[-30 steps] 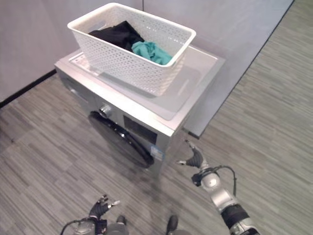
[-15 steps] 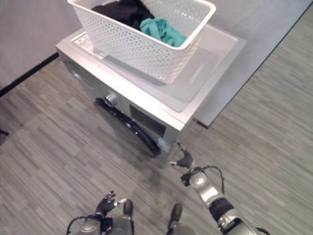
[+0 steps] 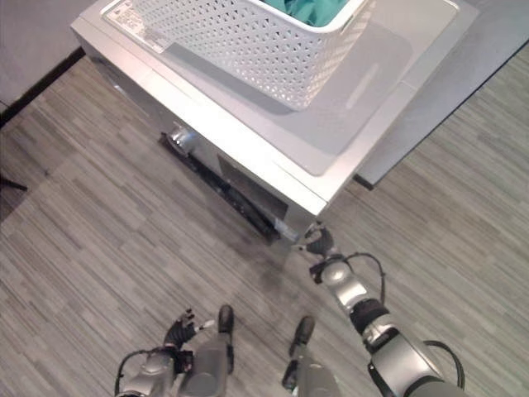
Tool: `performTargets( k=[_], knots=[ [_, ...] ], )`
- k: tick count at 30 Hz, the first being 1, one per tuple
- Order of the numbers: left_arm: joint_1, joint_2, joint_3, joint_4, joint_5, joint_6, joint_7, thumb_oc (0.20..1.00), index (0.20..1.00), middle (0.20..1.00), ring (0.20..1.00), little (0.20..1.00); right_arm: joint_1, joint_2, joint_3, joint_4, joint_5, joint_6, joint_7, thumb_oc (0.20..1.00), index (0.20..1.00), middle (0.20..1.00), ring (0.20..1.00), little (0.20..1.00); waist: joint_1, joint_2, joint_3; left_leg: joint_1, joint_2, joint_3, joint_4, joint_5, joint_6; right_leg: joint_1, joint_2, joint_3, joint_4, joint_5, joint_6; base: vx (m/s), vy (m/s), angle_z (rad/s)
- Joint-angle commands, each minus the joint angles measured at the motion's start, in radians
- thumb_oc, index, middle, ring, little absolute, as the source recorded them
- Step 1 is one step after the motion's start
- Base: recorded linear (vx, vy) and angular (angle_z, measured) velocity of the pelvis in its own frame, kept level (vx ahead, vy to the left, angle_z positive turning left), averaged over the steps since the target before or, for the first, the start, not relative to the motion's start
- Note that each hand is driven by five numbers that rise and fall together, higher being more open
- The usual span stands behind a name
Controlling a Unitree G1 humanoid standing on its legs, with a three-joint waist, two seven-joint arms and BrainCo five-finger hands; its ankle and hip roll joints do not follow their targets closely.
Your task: Grab the laundry basket,head to the washer,open it,put in the laundry and shut it.
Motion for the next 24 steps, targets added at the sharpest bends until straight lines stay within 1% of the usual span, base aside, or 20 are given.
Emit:
performTargets(
  k=[1,4,5,6,7,8,9,10,11,12,14,15,17,19,20,21,22,24],
  knots=[
    [-0.035,0.025,-0.07,0.01,-0.023,-0.02,0.036,1.0,1.0,1.0,1.0,1.0,-0.081,0.317,0.146,-0.156,-0.026,-0.096,0.137,1.0,1.0,1.0,1.0,1.0,0.076,-0.07,0.021,0.005,-0.032,-0.022,0.013,-0.111,0.053,0.03,-0.096,0.068,0.109,-0.09,0.06,-0.02,-0.032,-0.21],
    [-0.05,0.015,-0.065,0.017,-0.034,-0.019,0.052,1.0,1.0,1.0,1.0,1.0,-0.027,0.314,0.178,-0.154,-0.027,-0.081,0.146,1.0,1.0,1.0,1.0,1.0,0.065,-0.088,0.023,0.031,-0.017,-0.005,0.003,-0.11,0.048,0.036,-0.088,0.076,0.105,-0.091,0.058,-0.03,-0.038,-0.04],
    [-0.055,0.013,-0.055,0.027,-0.032,-0.016,0.06,1.0,1.0,1.0,1.0,1.0,0.011,0.295,0.187,-0.158,-0.042,-0.073,0.154,1.0,1.0,1.0,1.0,1.0,0.053,-0.105,0.016,0.052,-0.005,0.016,-0.007,-0.106,0.044,0.04,-0.079,0.091,0.095,-0.089,0.058,-0.07,-0.074,0.03],
    [-0.054,0.01,-0.051,0.032,-0.03,-0.015,0.061,1.0,1.0,1.0,1.0,1.0,0.03,0.286,0.187,-0.162,-0.047,-0.07,0.158,1.0,1.0,1.0,1.0,1.0,0.049,-0.113,0.013,0.061,0.001,0.025,-0.013,-0.104,0.042,0.043,-0.075,0.098,0.088,-0.088,0.059,-0.07,-0.087,-0.2],
    [-0.052,0.01,-0.046,0.037,-0.028,-0.015,0.061,1.0,1.0,1.0,1.0,1.0,0.048,0.276,0.188,-0.167,-0.054,-0.064,0.165,1.0,1.0,1.0,1.0,1.0,0.047,-0.12,0.009,0.068,0.005,0.034,-0.016,-0.103,0.04,0.045,-0.07,0.105,0.081,-0.087,0.059,-0.04,-0.049,-0.31],
    [-0.052,0.01,-0.046,0.037,-0.028,-0.015,0.061,1.0,1.0,1.0,1.0,1.0,0.049,0.276,0.188,-0.168,-0.054,-0.064,0.165,1.0,1.0,1.0,1.0,1.0,0.047,-0.12,0.009,0.069,0.005,0.035,-0.017,-0.103,0.04,0.045,-0.07,0.106,0.08,-0.087,0.059,-0.03,-0.055,-0.32],
    [-0.051,0.008,-0.041,0.046,-0.023,-0.014,0.059,1.0,1.0,1.0,1.0,1.0,0.071,0.268,0.185,-0.165,-0.052,-0.062,0.17,1.0,1.0,1.0,1.0,1.0,0.044,-0.124,0.002,0.079,0.009,0.043,-0.026,-0.098,0.037,0.048,-0.066,0.111,0.073,-0.087,0.059,-0.09,-0.077,-0.15],
    [-0.048,0.006,-0.035,0.054,-0.016,-0.011,0.058,1.0,1.0,1.0,1.0,1.0,0.105,0.251,0.176,-0.165,-0.041,-0.059,0.18,1.0,1.0,1.0,1.0,1.0,0.037,-0.133,-0.009,0.081,0.011,0.058,-0.04,-0.068,0.038,0.048,-0.066,0.11,0.061,-0.08,0.053,-0.09,-0.077,-0.12],
    [-0.048,0.006,-0.035,0.054,-0.016,-0.011,0.058,1.0,1.0,1.0,1.0,1.0,0.105,0.251,0.176,-0.165,-0.041,-0.059,0.181,1.0,1.0,1.0,1.0,1.0,0.036,-0.134,-0.009,0.081,0.011,0.058,-0.041,-0.068,0.038,0.047,-0.066,0.11,0.061,-0.08,0.053,-0.09,-0.077,-0.11],
    [-0.046,0.005,-0.035,0.054,-0.016,-0.011,0.057,1.0,1.0,1.0,1.0,1.0,0.126,0.247,0.171,-0.162,-0.026,-0.06,0.184,1.0,1.0,1.0,1.0,1.0,0.034,-0.132,-0.014,0.086,0.014,0.058,-0.047,-0.061,0.034,0.052,-0.062,0.11,0.058,-0.085,0.051,-0.03,-0.068,-0.09],
    [-0.04,0.001,-0.056,0.025,-0.014,-0.014,0.052,1.0,1.0,1.0,1.0,1.0,0.146,0.248,0.171,-0.147,-0.009,-0.06,0.188,1.0,1.0,1.0,1.0,1.0,0.03,-0.12,-0.018,0.087,0.017,0.05,-0.053,-0.052,0.027,0.066,-0.057,0.102,0.045,-0.09,0.049,-0.03,-0.064,-0.01],
    [-0.04,0.001,-0.056,0.025,-0.014,-0.014,0.052,1.0,1.0,1.0,1.0,1.0,0.146,0.248,0.171,-0.147,-0.009,-0.06,0.188,1.0,1.0,1.0,1.0,1.0,0.03,-0.119,-0.018,0.087,0.017,0.05,-0.053,-0.052,0.027,0.066,-0.057,0.102,0.045,-0.09,0.049,-0.02,-0.014,0.04],
    [-0.039,-0.004,-0.083,0.005,-0.007,-0.017,0.05,1.0,1.0,1.0,1.0,1.0,0.134,0.26,0.177,-0.117,-0.014,-0.066,0.18,1.0,1.0,1.0,1.0,1.0,0.03,-0.105,-0.017,0.081,0.017,0.04,-0.053,-0.046,0.023,0.074,-0.057,0.093,0.034,-0.089,0.048,-0.01,-0.002,0.02],
    [-0.032,-0.005,-0.103,-0.013,0.0,-0.023,0.049,1.0,1.0,1.0,1.0,1.0,0.119,0.276,0.172,-0.097,-0.016,-0.075,0.157,1.0,1.0,1.0,1.0,1.0,0.031,-0.091,-0.016,0.076,0.014,0.032,-0.052,-0.045,0.023,0.079,-0.058,0.087,0.029,-0.089,0.048,0.03,0.008,0.06],
    [-0.027,-0.006,-0.11,-0.014,0.002,-0.024,0.049,1.0,1.0,1.0,1.0,1.0,0.104,0.284,0.165,-0.085,-0.018,-0.078,0.145,1.0,1.0,1.0,1.0,1.0,0.034,-0.082,-0.017,0.083,0.017,0.022,-0.05,-0.065,0.016,0.091,-0.053,0.09,0.027,-0.099,0.052,0.06,0.016,0.12],
    [-0.013,-0.001,-0.117,-0.041,-0.008,-0.027,0.05,1.0,1.0,1.0,1.0,1.0,0.059,0.29,0.135,-0.073,-0.016,-0.085,0.109,1.0,1.0,1.0,1.0,1.0,0.039,-0.071,-0.013,0.07,0.012,0.009,-0.047,-0.062,0.018,0.086,-0.055,0.086,0.028,-0.095,0.051,0.05,0.009,0.16],
    [-0.013,0.0,-0.117,-0.041,-0.008,-0.026,0.05,1.0,1.0,1.0,1.0,1.0,0.059,0.29,0.135,-0.073,-0.016,-0.085,0.109,1.0,1.0,1.0,1.0,1.0,0.039,-0.071,-0.013,0.069,0.012,0.009,-0.046,-0.062,0.018,0.086,-0.055,0.086,0.028,-0.095,0.051,-0.01,0.009,0.23],
    [0.0,0.014,-0.117,-0.061,-0.011,-0.027,0.049,1.0,1.0,1.0,1.0,1.0,0.015,0.287,0.09,-0.079,0.005,-0.09,0.076,1.0,1.0,1.0,1.0,1.0,0.045,-0.066,-0.011,0.055,0.005,-0.007,-0.045,-0.06,0.022,0.08,-0.057,0.083,0.028,-0.091,0.05,0.01,0.008,0.26]
  ],
)
